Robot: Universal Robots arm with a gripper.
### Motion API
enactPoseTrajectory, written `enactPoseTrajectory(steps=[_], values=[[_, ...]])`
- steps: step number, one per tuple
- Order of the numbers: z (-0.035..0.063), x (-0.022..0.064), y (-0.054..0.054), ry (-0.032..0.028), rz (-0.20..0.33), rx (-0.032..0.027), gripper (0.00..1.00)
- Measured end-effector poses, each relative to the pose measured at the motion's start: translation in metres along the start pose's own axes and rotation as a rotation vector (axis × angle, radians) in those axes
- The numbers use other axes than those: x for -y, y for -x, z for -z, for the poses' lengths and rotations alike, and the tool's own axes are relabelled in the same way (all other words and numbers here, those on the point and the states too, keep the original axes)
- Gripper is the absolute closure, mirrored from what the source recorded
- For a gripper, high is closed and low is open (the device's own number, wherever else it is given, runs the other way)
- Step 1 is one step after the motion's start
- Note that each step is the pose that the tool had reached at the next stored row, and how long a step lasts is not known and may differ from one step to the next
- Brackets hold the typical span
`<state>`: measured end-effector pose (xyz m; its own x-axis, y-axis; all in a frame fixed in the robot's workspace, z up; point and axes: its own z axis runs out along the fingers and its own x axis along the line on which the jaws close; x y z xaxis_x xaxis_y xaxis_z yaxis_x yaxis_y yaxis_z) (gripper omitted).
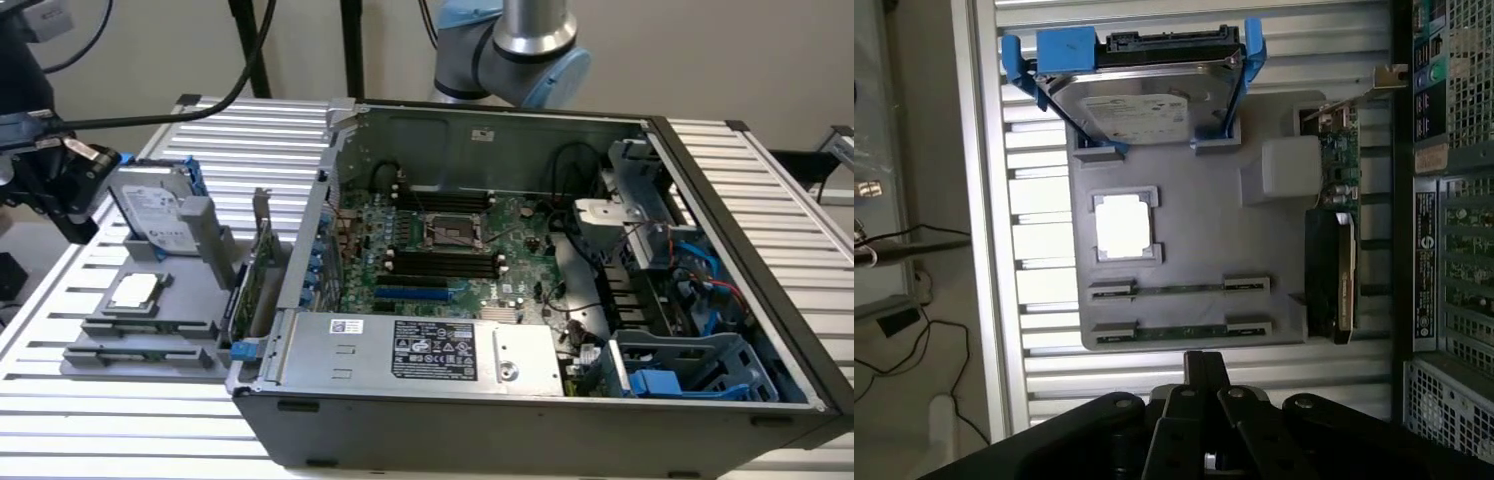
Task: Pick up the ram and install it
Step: 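Reach for the ram, then pick up the ram and move it above insertion slot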
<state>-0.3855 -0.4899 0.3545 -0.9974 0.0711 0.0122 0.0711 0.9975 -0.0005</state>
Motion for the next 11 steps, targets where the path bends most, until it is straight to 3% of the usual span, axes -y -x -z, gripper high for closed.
enactPoseTrajectory(steps=[11], values=[[0.0000, 0.0000, 0.0000, 0.0000, 0.000, 0.0000, 0.89]])
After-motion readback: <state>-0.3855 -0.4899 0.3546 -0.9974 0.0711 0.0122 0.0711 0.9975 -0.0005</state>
